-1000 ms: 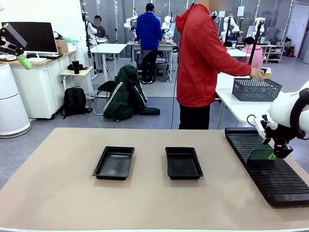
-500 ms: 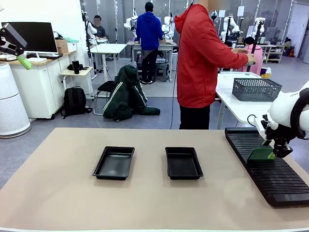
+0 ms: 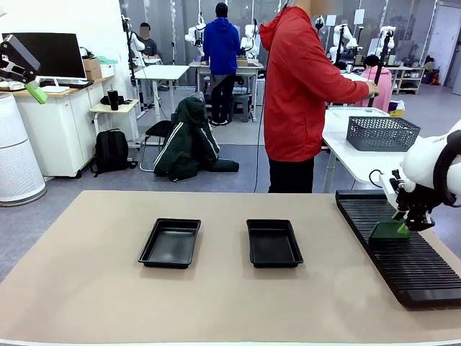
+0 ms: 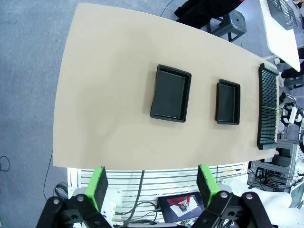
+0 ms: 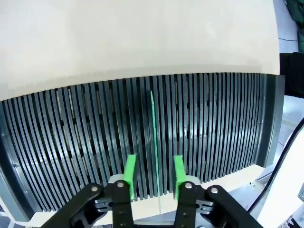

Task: Inspect and transfer BCBs to ESD trays.
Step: Pick up the Blank PCB from the PCB Rack and place it in the left ESD tray.

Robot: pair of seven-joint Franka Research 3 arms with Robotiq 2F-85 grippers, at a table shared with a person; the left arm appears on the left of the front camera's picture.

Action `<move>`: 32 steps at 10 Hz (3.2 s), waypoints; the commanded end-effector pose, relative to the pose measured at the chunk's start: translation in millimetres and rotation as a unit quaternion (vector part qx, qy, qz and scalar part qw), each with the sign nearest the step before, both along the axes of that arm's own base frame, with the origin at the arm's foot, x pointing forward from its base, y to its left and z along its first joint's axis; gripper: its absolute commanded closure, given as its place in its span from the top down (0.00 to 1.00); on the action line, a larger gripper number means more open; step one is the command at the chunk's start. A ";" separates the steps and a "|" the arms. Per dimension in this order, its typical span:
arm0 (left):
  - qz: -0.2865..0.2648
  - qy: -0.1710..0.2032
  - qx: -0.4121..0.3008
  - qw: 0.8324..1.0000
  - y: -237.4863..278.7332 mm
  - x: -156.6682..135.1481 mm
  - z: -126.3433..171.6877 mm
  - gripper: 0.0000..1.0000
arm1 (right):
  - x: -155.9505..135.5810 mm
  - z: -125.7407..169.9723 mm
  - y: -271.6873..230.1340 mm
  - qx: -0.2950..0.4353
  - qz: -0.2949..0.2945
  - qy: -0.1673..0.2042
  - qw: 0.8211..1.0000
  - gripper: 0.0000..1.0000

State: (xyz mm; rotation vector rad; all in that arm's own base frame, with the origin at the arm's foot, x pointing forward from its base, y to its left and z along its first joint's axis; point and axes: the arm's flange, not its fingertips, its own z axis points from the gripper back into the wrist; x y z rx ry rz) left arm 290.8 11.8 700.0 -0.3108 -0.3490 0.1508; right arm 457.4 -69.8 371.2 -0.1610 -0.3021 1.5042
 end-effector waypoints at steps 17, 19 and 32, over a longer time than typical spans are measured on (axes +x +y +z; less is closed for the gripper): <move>0.000 0.001 -0.003 1.000 0.1 0.4 -1.6 1.00 | 10.8 -1.0 -1.5 -0.004 0.002 0.017 1.000 0.00; 0.000 0.001 -0.003 1.000 0.1 0.4 -1.6 1.00 | 12.2 1.4 0.2 -0.001 -0.005 0.022 1.000 0.02; 0.000 0.001 -0.003 1.000 0.1 0.4 -1.6 1.00 | 12.7 346.3 -47.4 0.201 -0.342 0.120 0.910 0.02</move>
